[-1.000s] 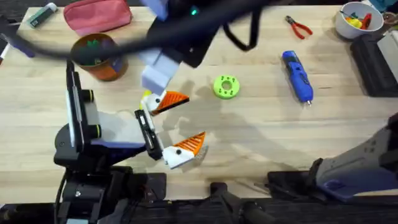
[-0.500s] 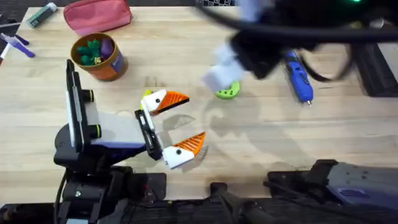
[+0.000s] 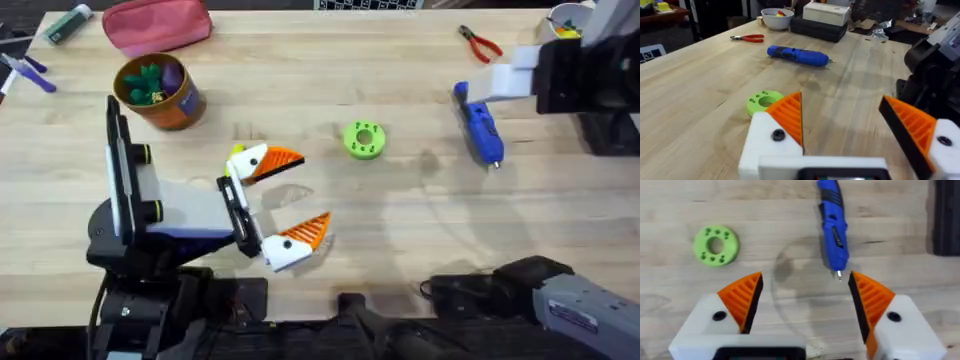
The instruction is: Pick up the gripper from the table and insert it into the empty holder that is missing its gripper. Then pick up a screw, insert it into the mounting hole, and use the screwdriver to tighten it. Finally, clean up the table by picking up the vegetable and placing it into the bucket.
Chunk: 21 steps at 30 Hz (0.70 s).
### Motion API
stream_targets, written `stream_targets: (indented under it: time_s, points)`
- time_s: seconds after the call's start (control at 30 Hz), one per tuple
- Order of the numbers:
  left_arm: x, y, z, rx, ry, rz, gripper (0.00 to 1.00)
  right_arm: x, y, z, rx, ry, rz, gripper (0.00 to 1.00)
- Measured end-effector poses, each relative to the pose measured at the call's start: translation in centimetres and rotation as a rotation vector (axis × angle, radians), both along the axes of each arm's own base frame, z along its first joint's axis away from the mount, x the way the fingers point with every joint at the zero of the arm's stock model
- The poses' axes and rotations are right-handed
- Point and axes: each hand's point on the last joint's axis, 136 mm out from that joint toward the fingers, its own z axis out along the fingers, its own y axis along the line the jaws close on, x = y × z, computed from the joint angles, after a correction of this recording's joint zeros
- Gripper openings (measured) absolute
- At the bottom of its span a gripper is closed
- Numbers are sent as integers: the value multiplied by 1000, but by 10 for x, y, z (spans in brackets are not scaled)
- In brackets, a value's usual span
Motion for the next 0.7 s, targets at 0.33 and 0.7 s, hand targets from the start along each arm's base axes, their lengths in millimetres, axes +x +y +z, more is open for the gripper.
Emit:
stream_targets:
  time_s: [0.33, 0.7]
  points:
    - [0, 0, 0, 0, 0, 0, 951, 24, -37, -25, -36, 85, -122, 994]
    - [0, 0, 0, 0, 0, 0, 950, 29, -37, -37, -47, 133, -120, 994]
